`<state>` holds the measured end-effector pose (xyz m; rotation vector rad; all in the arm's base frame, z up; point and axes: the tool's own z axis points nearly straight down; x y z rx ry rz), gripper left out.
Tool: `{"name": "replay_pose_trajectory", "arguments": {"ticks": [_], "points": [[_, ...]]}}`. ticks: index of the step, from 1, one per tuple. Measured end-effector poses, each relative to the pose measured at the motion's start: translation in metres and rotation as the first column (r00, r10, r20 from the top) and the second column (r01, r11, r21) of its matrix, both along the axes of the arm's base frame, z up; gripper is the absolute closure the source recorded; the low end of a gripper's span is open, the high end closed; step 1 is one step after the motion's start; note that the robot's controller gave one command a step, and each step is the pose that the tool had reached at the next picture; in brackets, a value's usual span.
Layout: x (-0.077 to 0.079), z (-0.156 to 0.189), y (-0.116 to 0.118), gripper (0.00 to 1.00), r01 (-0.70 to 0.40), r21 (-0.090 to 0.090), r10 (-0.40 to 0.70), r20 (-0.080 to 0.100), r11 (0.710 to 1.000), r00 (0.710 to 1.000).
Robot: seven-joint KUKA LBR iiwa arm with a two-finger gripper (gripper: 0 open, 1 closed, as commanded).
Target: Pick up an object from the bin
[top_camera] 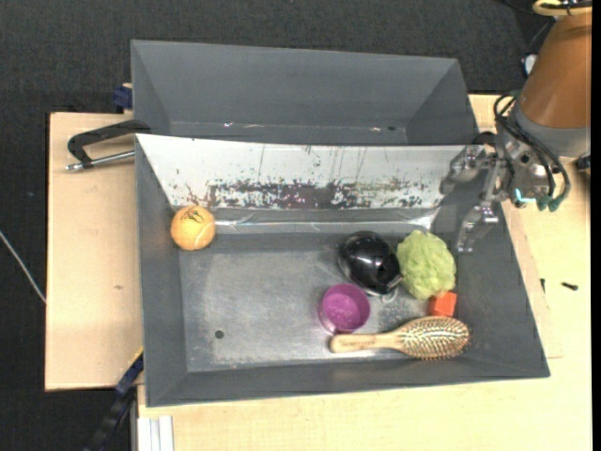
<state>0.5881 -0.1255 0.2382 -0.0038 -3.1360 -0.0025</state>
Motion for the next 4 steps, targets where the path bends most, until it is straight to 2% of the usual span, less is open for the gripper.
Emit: {"name": "replay_pose_trajectory", "arguments": {"ticks": [1, 2, 3, 4], "points": [[0.001, 0.004, 0.0, 0.0, -0.002, -0.002, 0.002, 0.007, 1.0, 1.0], [-0.03, -0.054, 0.0, 0.0, -0.077, -0.002, 0.077, 0.01, 0.997, 0.997], [-0.045, -0.079, -0.005, 0.0, -0.387, 0.0, 0.387, 0.004, 0.922, 0.922], [-0.076, -0.095, 0.006, 0.0, -0.462, -0.001, 0.462, 0.007, 0.887, 0.887]]}}
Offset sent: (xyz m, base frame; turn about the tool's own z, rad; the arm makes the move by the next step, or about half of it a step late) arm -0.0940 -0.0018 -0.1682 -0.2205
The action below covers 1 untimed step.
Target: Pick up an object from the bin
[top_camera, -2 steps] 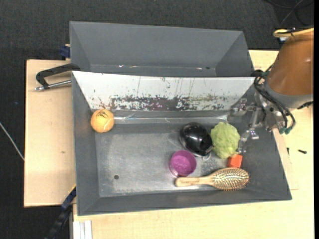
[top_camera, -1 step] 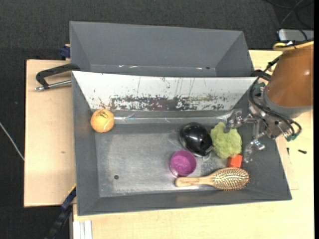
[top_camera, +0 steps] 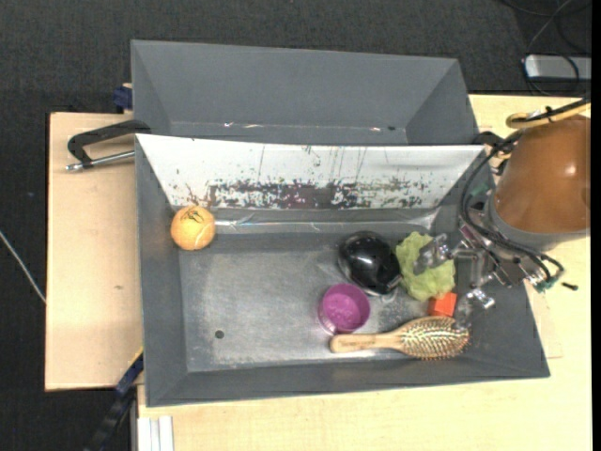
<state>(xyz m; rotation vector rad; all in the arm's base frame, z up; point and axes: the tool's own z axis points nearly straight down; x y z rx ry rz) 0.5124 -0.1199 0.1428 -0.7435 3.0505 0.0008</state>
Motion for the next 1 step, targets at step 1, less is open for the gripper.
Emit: {"name": "replay_pose_trajectory", "arguments": {"ticks": [1], "points": [[-0.0086, -0.0375, 0.0026, 0.0, 0.013, 0.001, -0.013, 0.004, 1.0, 1.0]]}}
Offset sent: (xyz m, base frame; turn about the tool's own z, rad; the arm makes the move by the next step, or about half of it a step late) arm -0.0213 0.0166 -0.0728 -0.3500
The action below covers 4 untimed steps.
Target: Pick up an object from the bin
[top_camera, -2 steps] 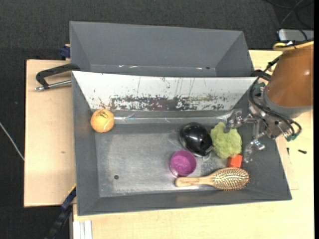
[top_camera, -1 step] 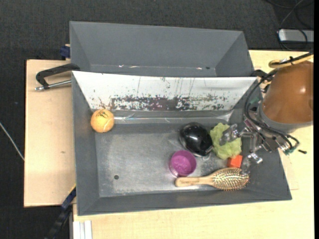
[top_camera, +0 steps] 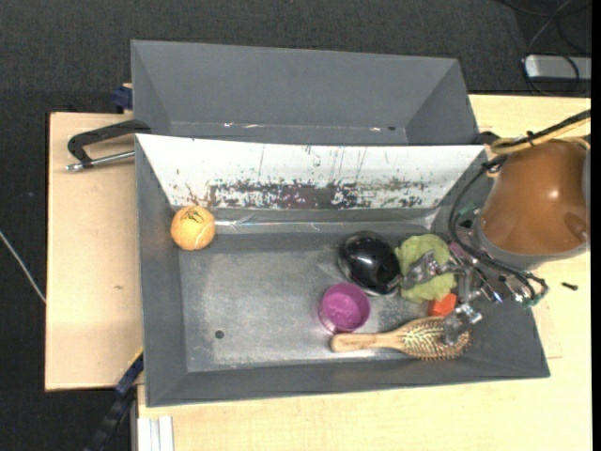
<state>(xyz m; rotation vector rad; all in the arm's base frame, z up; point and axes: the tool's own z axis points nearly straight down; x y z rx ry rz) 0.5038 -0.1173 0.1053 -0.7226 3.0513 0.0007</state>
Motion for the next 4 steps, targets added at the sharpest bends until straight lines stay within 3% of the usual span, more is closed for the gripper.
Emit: {"name": "replay_pose_trajectory", "arguments": {"ticks": [1, 4], "points": [[-0.0056, -0.0245, 0.0115, 1.0, -0.352, -0.013, 0.352, 0.002, 0.936, 0.936], [-0.0059, -0.0172, 0.0111, 1.0, -0.352, -0.01, 0.352, 0.003, 0.936, 0.936]]}}
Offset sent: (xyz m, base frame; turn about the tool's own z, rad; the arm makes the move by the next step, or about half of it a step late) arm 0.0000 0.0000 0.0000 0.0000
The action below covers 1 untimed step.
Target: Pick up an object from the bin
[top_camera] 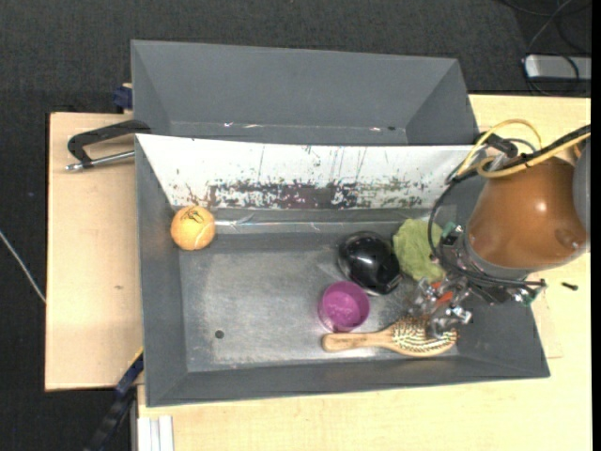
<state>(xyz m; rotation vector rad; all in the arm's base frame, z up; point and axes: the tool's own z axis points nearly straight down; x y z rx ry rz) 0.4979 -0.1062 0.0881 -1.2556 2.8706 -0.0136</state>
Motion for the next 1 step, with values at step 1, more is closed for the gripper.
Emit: {"name": "replay_pose_trajectory", "arguments": {"ticks": [1], "points": [[-0.0001, 0.0025, 0.0002, 1.0, 0.001, 0.002, -0.001, -0.003, 1.0, 1.0]]}}
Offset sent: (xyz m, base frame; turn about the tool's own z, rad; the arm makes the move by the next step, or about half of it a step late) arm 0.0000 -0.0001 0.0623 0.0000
